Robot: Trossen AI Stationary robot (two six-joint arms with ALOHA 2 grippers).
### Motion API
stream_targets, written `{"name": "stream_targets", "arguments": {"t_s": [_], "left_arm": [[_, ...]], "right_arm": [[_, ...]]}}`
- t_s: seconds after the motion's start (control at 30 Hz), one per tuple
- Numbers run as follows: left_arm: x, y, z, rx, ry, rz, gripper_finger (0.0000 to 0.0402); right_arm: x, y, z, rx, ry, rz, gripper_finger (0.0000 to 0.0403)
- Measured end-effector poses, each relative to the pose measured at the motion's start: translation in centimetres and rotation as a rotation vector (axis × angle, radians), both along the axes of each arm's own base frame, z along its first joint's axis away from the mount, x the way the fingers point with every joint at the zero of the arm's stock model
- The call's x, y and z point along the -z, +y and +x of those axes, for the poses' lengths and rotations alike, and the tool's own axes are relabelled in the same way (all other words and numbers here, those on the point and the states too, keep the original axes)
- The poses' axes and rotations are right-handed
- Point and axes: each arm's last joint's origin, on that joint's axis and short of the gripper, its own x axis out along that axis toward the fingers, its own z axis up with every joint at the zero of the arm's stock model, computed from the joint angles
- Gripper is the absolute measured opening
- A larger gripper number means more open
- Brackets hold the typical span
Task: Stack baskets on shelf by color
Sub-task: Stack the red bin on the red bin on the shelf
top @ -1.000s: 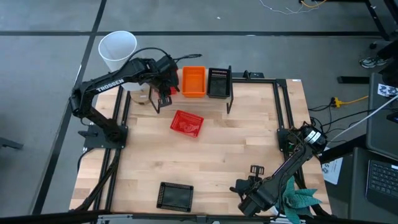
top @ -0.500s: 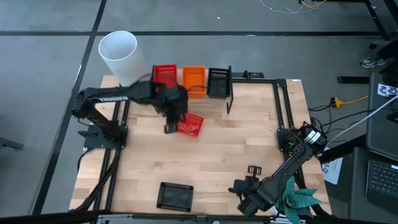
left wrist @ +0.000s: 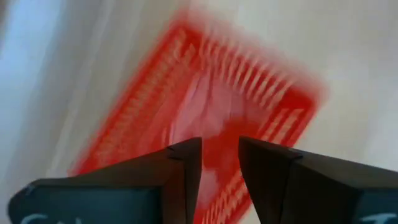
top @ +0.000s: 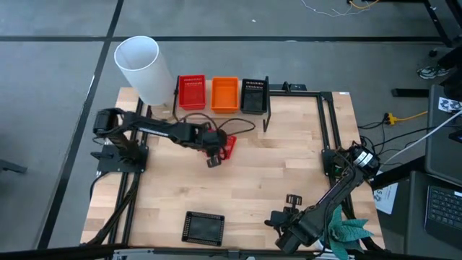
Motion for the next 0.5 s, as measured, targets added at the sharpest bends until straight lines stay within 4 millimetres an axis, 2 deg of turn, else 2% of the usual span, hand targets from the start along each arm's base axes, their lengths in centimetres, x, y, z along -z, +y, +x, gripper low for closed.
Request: {"name": "stream_targets", "arguments": {"t_s": [0.2, 0.33, 0.5], "left_arm": [[3.8, -0.8, 2.0, 0.047, 0.016, 0.065, 0.0093], [4.2, -2.1, 2.8, 0.132, -0.022, 0.098, 0.0087], [4.3, -4.2, 1.9, 0.249, 0.061, 0.039, 0.0084]], "right_arm": [[0.1, 0.1, 0.0, 0.0, -0.009, 0.01, 0.0101], [0.2, 0.2, 0.0, 0.001, -0.016, 0.017, 0.0101], [0.2, 0.4, -0.1, -0.009, -0.016, 0.018, 0.0101]]}}
